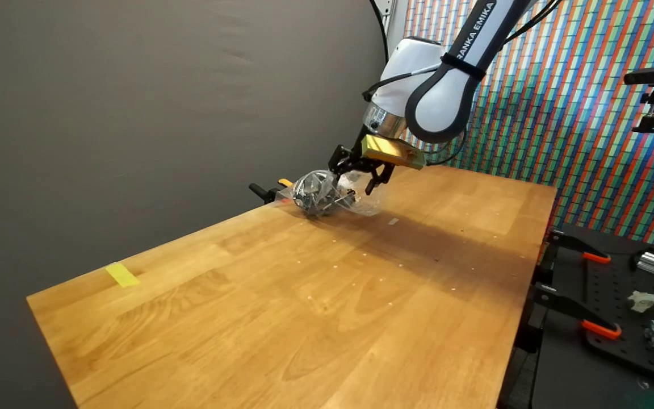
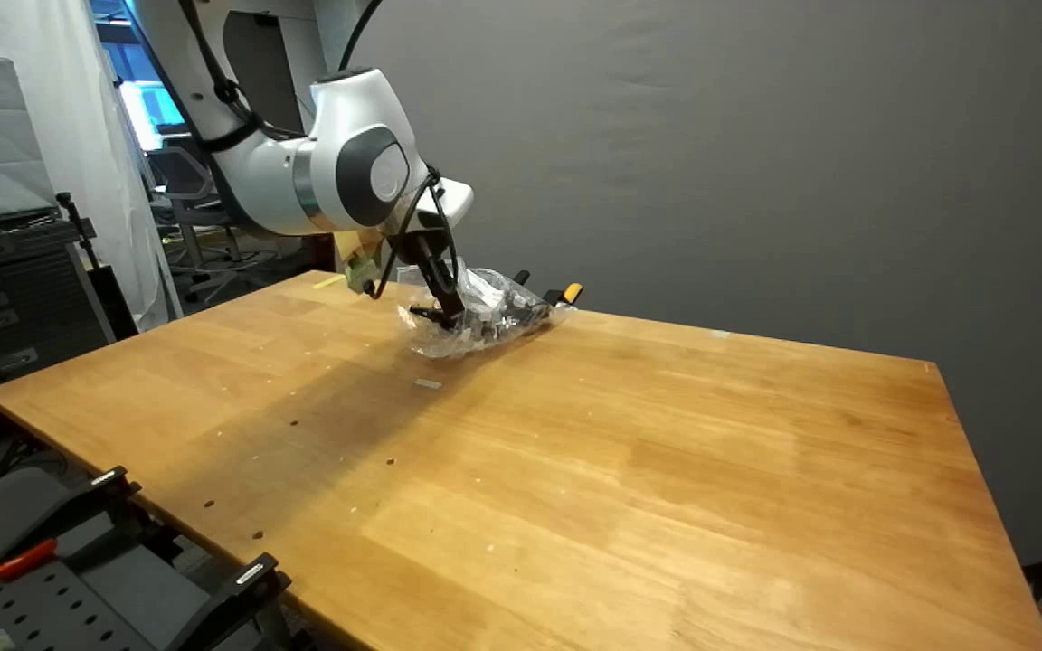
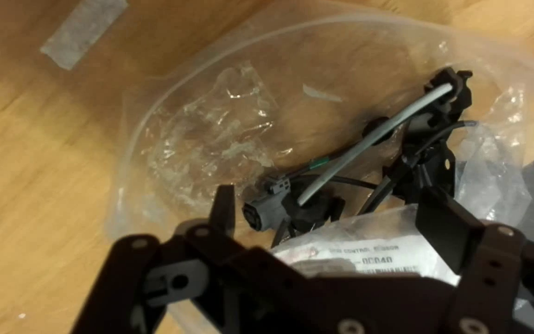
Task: Remove the object from the plastic bag and place it on the table
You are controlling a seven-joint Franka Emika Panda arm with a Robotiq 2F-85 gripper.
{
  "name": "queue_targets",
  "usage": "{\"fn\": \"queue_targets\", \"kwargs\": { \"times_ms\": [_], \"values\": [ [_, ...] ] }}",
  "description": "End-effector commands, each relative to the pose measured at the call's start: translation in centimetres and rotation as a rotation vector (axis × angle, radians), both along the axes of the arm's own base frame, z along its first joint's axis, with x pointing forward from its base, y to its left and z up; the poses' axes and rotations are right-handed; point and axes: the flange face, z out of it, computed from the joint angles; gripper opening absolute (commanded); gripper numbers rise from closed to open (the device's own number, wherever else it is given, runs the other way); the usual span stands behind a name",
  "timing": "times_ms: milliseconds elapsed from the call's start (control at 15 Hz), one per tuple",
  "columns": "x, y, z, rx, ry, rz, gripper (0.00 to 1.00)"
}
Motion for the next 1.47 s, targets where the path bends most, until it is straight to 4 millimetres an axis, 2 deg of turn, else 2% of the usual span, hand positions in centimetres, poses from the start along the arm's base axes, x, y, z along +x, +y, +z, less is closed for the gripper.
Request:
{"fn": "queue_targets", "kwargs": {
  "times_ms": [0, 267, 400, 467, 867, 1000, 1200, 1400],
  "values": [
    [1.5, 0.0, -0.5, 0.057, -0.011, -0.037, 1.00],
    [1.5, 1.1, -0.9, 0.116, 0.020, -0.059, 0.98],
    [1.3, 1.6, -1.2, 0.143, 0.032, -0.065, 0.73],
    [1.2, 1.8, -1.3, 0.150, 0.037, -0.068, 0.70],
    [0.7, 0.9, -1.8, 0.161, 0.065, -0.132, 0.21],
    [0.7, 0.6, -1.7, 0.152, 0.050, -0.144, 0.09],
    [0.7, 0.3, -1.6, 0.146, 0.042, -0.153, 0.03],
    [0.6, 0.3, -1.3, 0.135, 0.038, -0.154, 0.07]
  ]
}}
